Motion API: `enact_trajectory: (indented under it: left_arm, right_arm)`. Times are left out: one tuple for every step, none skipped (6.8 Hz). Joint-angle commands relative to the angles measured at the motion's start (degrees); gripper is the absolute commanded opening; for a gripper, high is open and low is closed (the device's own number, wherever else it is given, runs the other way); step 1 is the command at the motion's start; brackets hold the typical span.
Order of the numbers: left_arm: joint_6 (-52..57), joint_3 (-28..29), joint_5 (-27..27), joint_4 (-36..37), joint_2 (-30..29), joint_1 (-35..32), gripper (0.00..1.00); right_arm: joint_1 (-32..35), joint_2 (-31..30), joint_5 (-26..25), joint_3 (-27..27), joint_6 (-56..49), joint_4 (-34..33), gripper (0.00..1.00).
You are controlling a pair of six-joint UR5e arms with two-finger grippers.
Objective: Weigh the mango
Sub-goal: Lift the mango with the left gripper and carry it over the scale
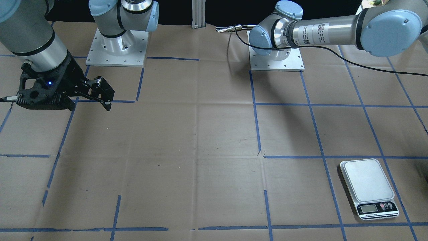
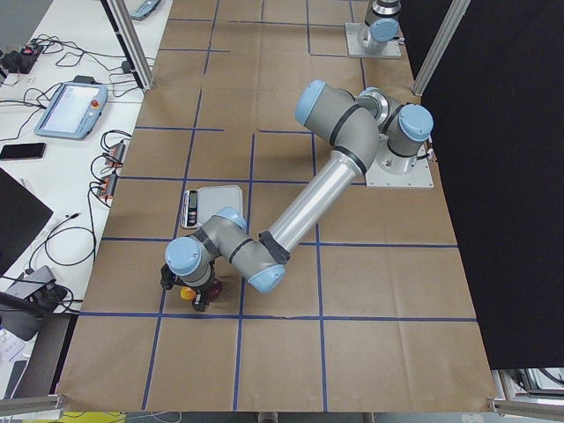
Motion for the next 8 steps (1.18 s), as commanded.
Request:
enact_trajectory:
  left_arm:
    - [-0.1, 0.4, 0.2, 0.2, -0.8, -0.1, 0.94]
    - [-0.3, 0.5, 0.5, 0.3, -0.8, -0.1, 0.74]
    - [-0.2, 0.5, 0.6, 0.3, -0.7, -0.1, 0.57]
    - [-0.2, 0.5, 0.6, 0.3, -0.6, -0.1, 0.44]
    - [-0.3, 0.6, 0.7, 0.4, 0.0, -0.1, 0.4]
    - [-0.2, 1.1, 0.9, 0.3, 1.4, -0.3, 0.4]
    - [-0.2, 0.7, 1.0, -1.3, 4.4, -0.5, 0.4]
    - [-0.6, -1.3, 1.0, -3.0, 7.4, -2.4, 0.4]
  right_arm:
    - [0.0, 0.0, 0.0, 0.0, 0.0, 0.0, 1.0]
    - [0.0, 0.0, 0.0, 0.0, 0.0, 0.0, 1.0]
    - [0.0, 0.0, 0.1, 0.0, 0.0, 0.0, 1.0]
    - [0.0, 0.0, 0.0, 0.0, 0.0, 0.0, 1.0]
    - [0.0, 0.0, 0.0, 0.0, 0.0, 0.0, 1.0]
    - [0.0, 0.0, 0.0, 0.0, 0.0, 0.0, 1.0]
    - [0.0, 0.0, 0.0, 0.0, 0.0, 0.0, 1.0]
    - [0.0, 0.0, 0.0, 0.0, 0.0, 0.0, 1.0]
